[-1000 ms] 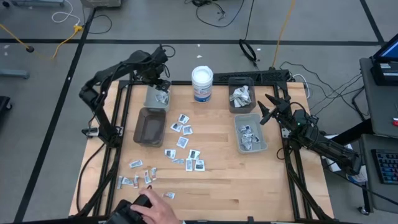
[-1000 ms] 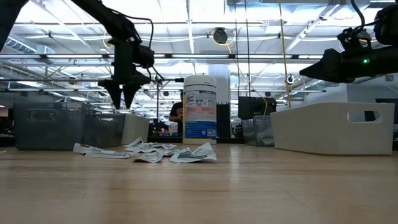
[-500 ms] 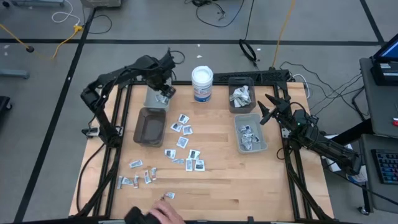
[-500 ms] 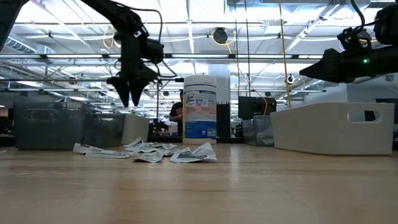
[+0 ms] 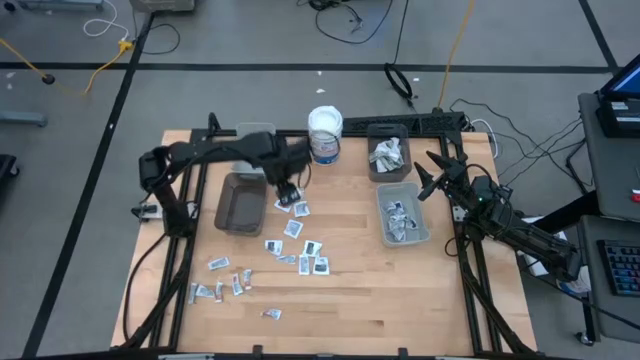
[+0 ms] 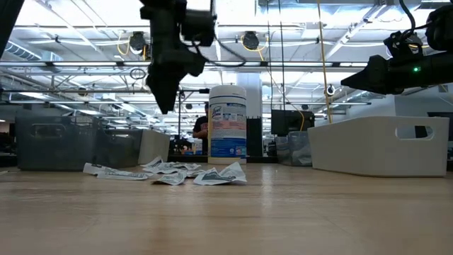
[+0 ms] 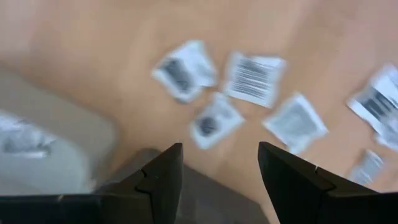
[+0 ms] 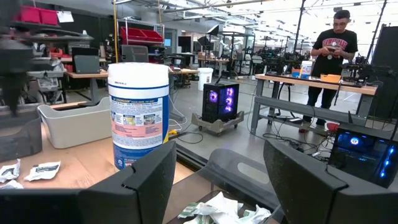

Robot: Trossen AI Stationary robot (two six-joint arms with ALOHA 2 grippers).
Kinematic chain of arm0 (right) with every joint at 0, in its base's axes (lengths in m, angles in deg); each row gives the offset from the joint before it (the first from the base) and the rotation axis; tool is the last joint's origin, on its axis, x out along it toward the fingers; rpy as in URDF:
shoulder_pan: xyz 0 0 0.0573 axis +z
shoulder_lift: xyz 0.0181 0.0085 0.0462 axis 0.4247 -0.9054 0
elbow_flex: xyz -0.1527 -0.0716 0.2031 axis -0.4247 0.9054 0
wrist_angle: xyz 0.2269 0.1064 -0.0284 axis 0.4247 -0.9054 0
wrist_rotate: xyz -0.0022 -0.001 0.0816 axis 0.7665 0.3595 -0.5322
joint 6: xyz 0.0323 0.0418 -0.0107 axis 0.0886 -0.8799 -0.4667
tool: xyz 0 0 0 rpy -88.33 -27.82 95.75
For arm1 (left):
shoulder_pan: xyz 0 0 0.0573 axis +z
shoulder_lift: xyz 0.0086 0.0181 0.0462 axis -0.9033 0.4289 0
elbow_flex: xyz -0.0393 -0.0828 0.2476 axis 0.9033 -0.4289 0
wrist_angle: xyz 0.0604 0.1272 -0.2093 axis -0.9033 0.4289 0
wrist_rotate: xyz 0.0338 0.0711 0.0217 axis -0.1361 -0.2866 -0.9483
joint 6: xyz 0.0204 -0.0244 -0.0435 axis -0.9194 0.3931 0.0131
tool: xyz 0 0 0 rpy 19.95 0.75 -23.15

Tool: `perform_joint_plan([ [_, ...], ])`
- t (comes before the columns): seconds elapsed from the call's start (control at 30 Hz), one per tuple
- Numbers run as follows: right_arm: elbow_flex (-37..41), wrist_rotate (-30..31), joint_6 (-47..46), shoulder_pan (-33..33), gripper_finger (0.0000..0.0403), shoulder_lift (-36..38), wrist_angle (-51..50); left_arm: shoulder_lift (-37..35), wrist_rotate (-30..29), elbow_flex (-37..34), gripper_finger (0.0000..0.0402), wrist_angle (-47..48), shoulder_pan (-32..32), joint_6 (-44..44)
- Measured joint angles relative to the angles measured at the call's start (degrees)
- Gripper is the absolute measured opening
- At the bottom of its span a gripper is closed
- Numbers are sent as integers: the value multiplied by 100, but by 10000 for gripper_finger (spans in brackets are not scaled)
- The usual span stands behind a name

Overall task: Pick & Place First Aid Supplies
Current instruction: Put the gray towelette pack into the left gray bin

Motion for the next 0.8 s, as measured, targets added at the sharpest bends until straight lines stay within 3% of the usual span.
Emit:
perform_joint_plan([
  [0.47, 2, 1, 0, -1, 238, 0, 1, 2, 10, 0, 214, -17, -2453, -682],
  [0.63, 0, 1, -1, -1, 238, 0, 0, 2, 40, 0, 214, -150, -2871, -452],
  [0.8, 2, 1, -1, 0, 238, 0, 0, 190, 249, 0, 214, -1009, -2994, -484],
])
